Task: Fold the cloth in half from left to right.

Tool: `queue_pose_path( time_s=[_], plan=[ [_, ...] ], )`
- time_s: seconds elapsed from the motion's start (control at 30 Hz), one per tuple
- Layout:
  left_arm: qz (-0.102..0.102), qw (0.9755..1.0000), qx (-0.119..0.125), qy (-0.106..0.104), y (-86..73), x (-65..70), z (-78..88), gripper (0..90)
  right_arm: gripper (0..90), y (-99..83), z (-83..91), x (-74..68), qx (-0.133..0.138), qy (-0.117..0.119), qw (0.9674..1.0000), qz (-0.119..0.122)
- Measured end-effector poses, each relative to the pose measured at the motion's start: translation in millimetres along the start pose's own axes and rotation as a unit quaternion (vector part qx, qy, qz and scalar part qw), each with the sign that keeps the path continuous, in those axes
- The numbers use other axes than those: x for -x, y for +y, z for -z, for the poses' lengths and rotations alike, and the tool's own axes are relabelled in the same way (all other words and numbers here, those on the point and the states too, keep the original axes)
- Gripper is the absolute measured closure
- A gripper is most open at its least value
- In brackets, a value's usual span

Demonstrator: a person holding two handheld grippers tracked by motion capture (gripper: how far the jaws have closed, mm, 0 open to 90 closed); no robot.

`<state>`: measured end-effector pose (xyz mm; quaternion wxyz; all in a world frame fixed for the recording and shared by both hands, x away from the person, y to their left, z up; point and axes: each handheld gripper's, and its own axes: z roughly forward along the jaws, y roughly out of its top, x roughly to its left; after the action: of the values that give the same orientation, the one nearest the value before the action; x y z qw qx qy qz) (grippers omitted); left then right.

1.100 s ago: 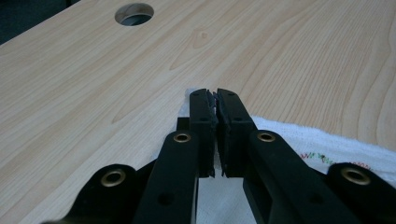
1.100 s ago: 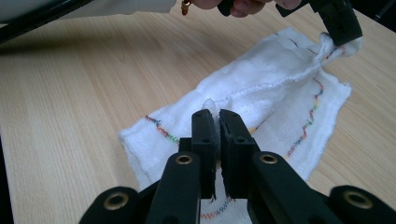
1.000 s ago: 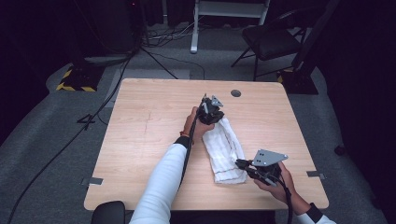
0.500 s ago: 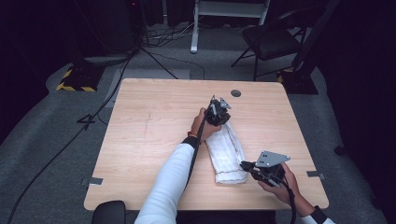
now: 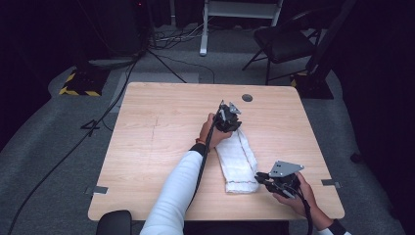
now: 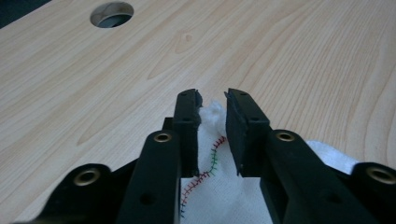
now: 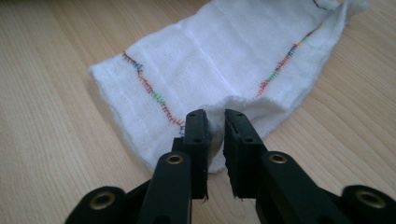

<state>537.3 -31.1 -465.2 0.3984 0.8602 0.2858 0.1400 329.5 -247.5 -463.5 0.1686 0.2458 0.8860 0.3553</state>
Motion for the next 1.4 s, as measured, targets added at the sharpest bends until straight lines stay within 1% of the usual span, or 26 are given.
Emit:
queue_pose_path(
  time_s=[0.07,0.17,0.2,0.3,0.37,0.4,0.43,0.5,0.53,0.57,0.63,0.67,0.7,0.83,0.87,0.97,1.0,1.07,1.13,1.2,1.27,1.3,1.33,1.37,1.4],
  plan=[
    [-0.003,1.0,0.002,-0.002,0.3,-0.1,3.8,70.1,72.9,-2.4,1.7,0.8,0.0,-0.005,1.0,-0.004],
    [-0.002,0.9999,0.013,-0.01,-0.2,1.5,12.5,67.5,65.6,-5.4,4.9,2.9,0.001,-0.006,0.9999,-0.011],
    [-0.005,0.9997,0.016,-0.016,-0.5,3.0,15.3,65.3,64.2,-6.3,5.6,4.1,0.001,-0.006,0.9999,-0.014],
    [-0.014,0.9996,0.016,-0.017,-1.9,9.6,25.6,55.2,56.7,-8.5,7.0,7.4,-0.001,-0.01,0.9997,-0.023],
    [-0.026,0.999,0.024,-0.028,-4.0,14.9,33.8,52.9,52.9,-8.3,8.0,8.9,-0.001,-0.01,0.9996,-0.028],
    [-0.035,0.9986,0.027,-0.029,-5.0,17.0,37.9,52.0,50.3,-7.7,8.6,9.3,0.001,-0.012,0.9996,-0.026],
    [-0.037,0.9985,0.028,-0.03,-5.9,19.2,41.2,50.4,47.1,-7.1,9.3,9.5,0.002,-0.014,0.9996,-0.024],
    [-0.032,0.9986,0.029,-0.029,-7.6,23.2,47.0,45.9,44.2,-5.9,8.9,9.5,0.004,-0.019,0.9995,-0.024],
    [-0.034,0.9986,0.026,-0.03,-9.1,25.1,49.7,42.8,42.5,-5.4,9.2,9.6,0.003,-0.022,0.9995,-0.022],
    [-0.036,0.9986,0.024,-0.03,-11.0,27.5,51.8,40.6,41.8,-4.8,10.0,9.7,0.004,-0.025,0.9995,-0.021],
    [-0.043,0.9986,0.014,-0.026,-15.4,33.0,56.2,36.3,39.9,-4.3,12.9,11.4,0.013,-0.028,0.9992,-0.026],
    [-0.052,0.9983,0.007,-0.023,-17.8,36.1,58.9,34.3,39.4,-4.3,14.3,12.5,0.016,-0.028,0.9991,-0.028],
    [-0.058,0.998,0.006,-0.023,-21.1,39.5,61.3,32.1,39.4,-4.5,16.1,13.9,0.023,-0.025,0.999,-0.03],
    [-0.085,0.9958,-0.013,-0.032,-35.9,52.4,73.1,26.4,38.5,-4.7,21.0,17.9,0.035,-0.035,0.9981,-0.037],
    [-0.088,0.9954,-0.015,-0.033,-39.4,55.3,75.6,25.9,38.6,-4.6,21.3,18.9,0.038,-0.039,0.9978,-0.038],
    [-0.086,0.995,-0.018,-0.047,-47.9,61.8,81.7,23.9,38.6,-4.7,21.0,21.4,0.034,-0.045,0.9977,-0.038],
    [-0.086,0.9948,-0.017,-0.051,-51.9,65.8,84.1,23.5,38.6,-4.3,20.5,22.3,0.034,-0.049,0.9974,-0.041],
    [-0.096,0.9934,-0.022,-0.058,-56.8,72.5,88.5,23.5,38.7,-4.0,19.8,25.5,0.036,-0.054,0.997,-0.041],
    [-0.107,0.9916,-0.027,-0.069,-62.7,81.4,94.7,23.4,38.7,-4.3,17.3,29.0,0.03,-0.058,0.9969,-0.045],
    [-0.111,0.9903,-0.031,-0.078,-68.4,88.2,97.2,23.4,38.7,-5.5,12.4,32.5,0.021,-0.057,0.997,-0.048],
    [-0.122,0.9878,-0.048,-0.085,-77.7,96.1,97.0,23.4,38.7,-8.3,6.0,35.7,0.015,-0.046,0.9975,-0.051],
    [-0.126,0.9866,-0.053,-0.09,-81.1,98.0,96.1,23.4,38.7,-10.5,1.6,36.4,0.007,-0.035,0.998,-0.052],
    [-0.132,0.9847,-0.062,-0.095,-85.5,100.0,95.3,23.9,38.7,-11.7,-1.2,36.0,0.001,-0.03,0.9983,-0.049],
    [-0.137,0.9836,-0.067,-0.096,-90.8,101.3,94.4,25.0,38.7,-13.2,-4.6,35.4,-0.006,-0.019,0.9988,-0.045],
    [-0.134,0.9838,-0.068,-0.098,-93.6,100.9,94.0,25.6,38.7,-14.5,-8.5,34.0,-0.014,-0.013,0.999,-0.04]
  ],
)
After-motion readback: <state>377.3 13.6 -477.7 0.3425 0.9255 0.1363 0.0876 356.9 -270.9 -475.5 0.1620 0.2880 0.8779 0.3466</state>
